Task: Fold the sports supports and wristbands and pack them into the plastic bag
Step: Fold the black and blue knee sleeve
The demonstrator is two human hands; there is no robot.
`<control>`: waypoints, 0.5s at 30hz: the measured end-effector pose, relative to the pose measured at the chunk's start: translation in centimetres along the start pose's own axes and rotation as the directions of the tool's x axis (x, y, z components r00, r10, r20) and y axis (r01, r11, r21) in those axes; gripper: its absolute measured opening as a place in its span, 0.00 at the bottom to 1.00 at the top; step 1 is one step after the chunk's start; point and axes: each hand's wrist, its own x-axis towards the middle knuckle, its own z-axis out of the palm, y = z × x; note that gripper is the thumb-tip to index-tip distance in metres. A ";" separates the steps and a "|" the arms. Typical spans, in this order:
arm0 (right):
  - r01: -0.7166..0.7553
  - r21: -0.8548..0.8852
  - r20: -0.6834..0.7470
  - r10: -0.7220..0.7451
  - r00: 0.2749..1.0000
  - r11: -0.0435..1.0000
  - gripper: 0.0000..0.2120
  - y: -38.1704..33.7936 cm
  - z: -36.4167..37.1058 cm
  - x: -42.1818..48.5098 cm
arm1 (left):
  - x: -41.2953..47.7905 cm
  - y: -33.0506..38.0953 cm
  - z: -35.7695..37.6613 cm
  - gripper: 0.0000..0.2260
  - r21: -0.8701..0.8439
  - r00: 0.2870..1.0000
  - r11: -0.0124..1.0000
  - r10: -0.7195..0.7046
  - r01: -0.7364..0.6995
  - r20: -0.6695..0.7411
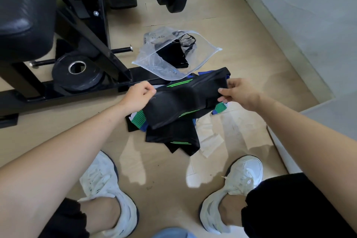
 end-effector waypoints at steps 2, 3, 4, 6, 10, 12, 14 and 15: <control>0.033 -0.121 -0.016 -0.035 0.999 0.992 0.05 0.4 1.5 -0.1 | 0.1 -1.0 -1.1 0.05 0.147 0.995 0.986 -0.091 0.084 0.040; 0.058 -0.196 -0.020 -0.064 0.998 0.979 0.05 0.5 2.3 -0.1 | 0.0 -1.3 -1.5 0.04 0.247 0.986 0.961 -0.148 0.124 0.080; 0.088 -0.249 -0.012 -0.094 0.995 0.964 0.10 0.7 3.0 0.0 | -0.2 -1.4 -1.6 0.04 0.330 0.976 0.934 -0.185 0.138 0.115; 0.133 -0.243 0.069 -0.120 0.990 0.961 0.17 0.9 4.5 0.0 | -0.4 -1.4 -1.1 0.06 0.339 0.968 0.933 -0.185 0.118 0.172; 0.205 -0.189 0.254 -0.154 0.955 0.960 0.23 0.2 6.2 -0.1 | -0.6 0.5 1.0 0.34 -0.010 0.972 0.999 0.048 -0.046 0.230; 0.207 -0.163 0.309 -0.149 0.939 0.965 0.12 -0.2 6.6 0.0 | -0.8 2.3 2.2 0.38 -0.116 0.956 0.985 0.151 -0.125 0.251; 0.197 -0.156 0.326 -0.138 0.935 0.968 0.07 -0.4 7.0 0.1 | -0.4 3.2 3.2 0.31 -0.182 0.947 0.971 0.198 -0.154 0.252; 0.185 -0.145 0.320 -0.131 0.938 0.972 0.10 -0.4 7.1 0.4 | -0.2 3.1 3.5 0.24 -0.199 0.948 0.966 0.211 -0.166 0.236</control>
